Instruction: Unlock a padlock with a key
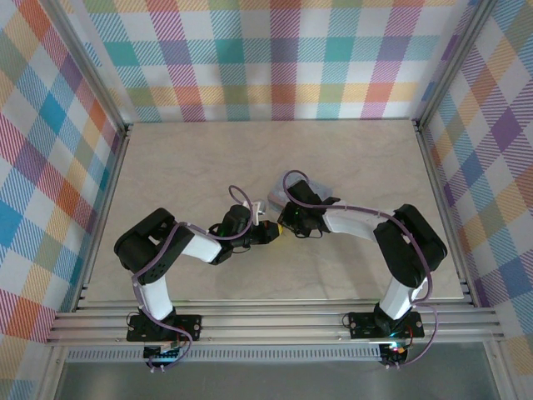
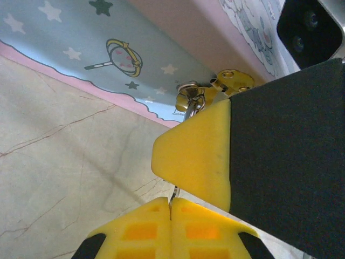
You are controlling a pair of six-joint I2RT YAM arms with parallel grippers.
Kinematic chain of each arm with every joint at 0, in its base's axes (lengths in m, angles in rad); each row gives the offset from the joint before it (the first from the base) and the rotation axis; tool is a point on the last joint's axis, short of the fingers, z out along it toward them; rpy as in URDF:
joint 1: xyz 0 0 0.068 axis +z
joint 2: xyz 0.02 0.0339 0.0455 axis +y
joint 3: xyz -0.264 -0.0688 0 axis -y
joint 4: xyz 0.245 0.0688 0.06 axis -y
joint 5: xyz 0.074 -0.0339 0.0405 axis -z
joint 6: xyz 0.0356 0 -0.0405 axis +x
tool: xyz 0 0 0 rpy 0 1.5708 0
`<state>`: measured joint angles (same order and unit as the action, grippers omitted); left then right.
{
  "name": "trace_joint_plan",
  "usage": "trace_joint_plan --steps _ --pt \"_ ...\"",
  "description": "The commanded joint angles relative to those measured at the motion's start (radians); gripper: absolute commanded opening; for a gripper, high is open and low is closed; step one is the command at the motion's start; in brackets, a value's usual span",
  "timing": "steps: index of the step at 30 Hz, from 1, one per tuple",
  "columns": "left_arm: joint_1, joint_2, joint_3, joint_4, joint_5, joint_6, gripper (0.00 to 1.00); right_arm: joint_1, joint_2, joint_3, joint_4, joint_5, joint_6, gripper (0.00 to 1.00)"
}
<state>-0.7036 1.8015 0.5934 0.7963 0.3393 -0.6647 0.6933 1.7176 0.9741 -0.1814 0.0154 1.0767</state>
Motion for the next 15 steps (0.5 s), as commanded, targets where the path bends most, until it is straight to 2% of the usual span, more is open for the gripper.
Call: trace_joint_plan --steps 1,5,7,10,15 --pt "-0.006 -0.027 0.016 -0.002 0.027 0.001 0.0 -0.005 -0.021 -0.021 0.006 0.037 0.001 0.0" --pt "-0.005 -0.026 0.004 0.028 0.028 -0.025 0.0 -0.005 -0.023 -0.029 0.021 0.024 0.018 0.0" --pt "0.002 -0.031 -0.008 0.05 0.026 -0.045 0.14 -0.005 -0.025 -0.034 0.03 0.015 0.031 0.0" --pt "0.026 -0.045 -0.04 0.087 0.03 -0.077 0.27 -0.006 -0.029 -0.04 0.03 0.011 0.047 0.0" --pt "0.066 -0.055 -0.099 0.155 0.069 -0.14 0.31 -0.008 -0.037 -0.041 0.025 0.005 0.063 0.0"
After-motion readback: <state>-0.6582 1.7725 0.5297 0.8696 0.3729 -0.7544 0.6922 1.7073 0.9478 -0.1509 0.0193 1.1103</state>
